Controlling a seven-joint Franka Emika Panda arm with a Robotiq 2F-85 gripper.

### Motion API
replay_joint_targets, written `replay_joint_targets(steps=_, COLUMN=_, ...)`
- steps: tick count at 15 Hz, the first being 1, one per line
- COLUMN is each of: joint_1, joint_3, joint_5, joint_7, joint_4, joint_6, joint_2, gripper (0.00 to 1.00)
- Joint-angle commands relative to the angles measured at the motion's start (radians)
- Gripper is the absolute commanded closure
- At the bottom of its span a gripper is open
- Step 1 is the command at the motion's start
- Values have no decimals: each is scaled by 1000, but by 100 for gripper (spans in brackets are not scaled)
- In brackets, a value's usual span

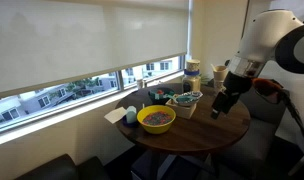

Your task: Remove the paper plate from the wooden box and place it on the table

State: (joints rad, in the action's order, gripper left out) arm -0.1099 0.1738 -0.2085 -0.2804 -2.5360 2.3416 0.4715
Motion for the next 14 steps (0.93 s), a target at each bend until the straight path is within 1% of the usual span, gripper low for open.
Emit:
replay_joint_targets(steps=1, joint_1=-4, joint_3=-4, joint_5=3, joint_7=-2, joint_4=2, joint_6=-3, joint_2=0, gripper=0)
replay_joint_targets(steps=2, joint_1=33, joint_3=17, joint_5=28, joint_7=-83, joint_4=3, joint_6=42, joint_2=16, gripper=0)
replay_joint_targets(steps=3, joint_1=53, joint_3=25, joint_5=47, joint_7=-123, joint_4=3, joint_6=62, joint_2=26, gripper=0)
replay_joint_targets(steps=6, joint_1=113, joint_3=6, joint_5=67, joint_7=-194, joint_4=20, joint_6=108, joint_2=60, gripper=0)
replay_joint_targets(steps=7, joint_1=140, joint_3=7, joint_5=81, joint_7=-219, joint_4=25, joint_6=125, joint_2=68, gripper=0)
replay_joint_targets(steps=9, joint_1=193, joint_3=-11, joint_5=88, joint_7=-250, joint_4=45, joint_6=151, joint_2=72, gripper=0)
replay_joint_targets(steps=10, joint_1=215, joint_3=-28, joint_5=72, joint_7=-260, joint_4=58, joint_6=176, joint_2=47, gripper=0)
replay_joint_targets(steps=12, joint_1=260, joint_3=-33, joint_5=60, joint_7=-316, joint_4=83, joint_6=208, joint_2=-6, gripper=0)
replay_joint_targets(steps=13, joint_1=268, joint_3=-39, joint_5=57, joint_7=-319, joint_4=92, joint_6=221, joint_2=-32, gripper=0)
replay_joint_targets(steps=14, joint_1=260, joint_3=-53, joint_5=52, joint_7=-292, joint_4=99, joint_6=246, joint_2=-66, gripper=0)
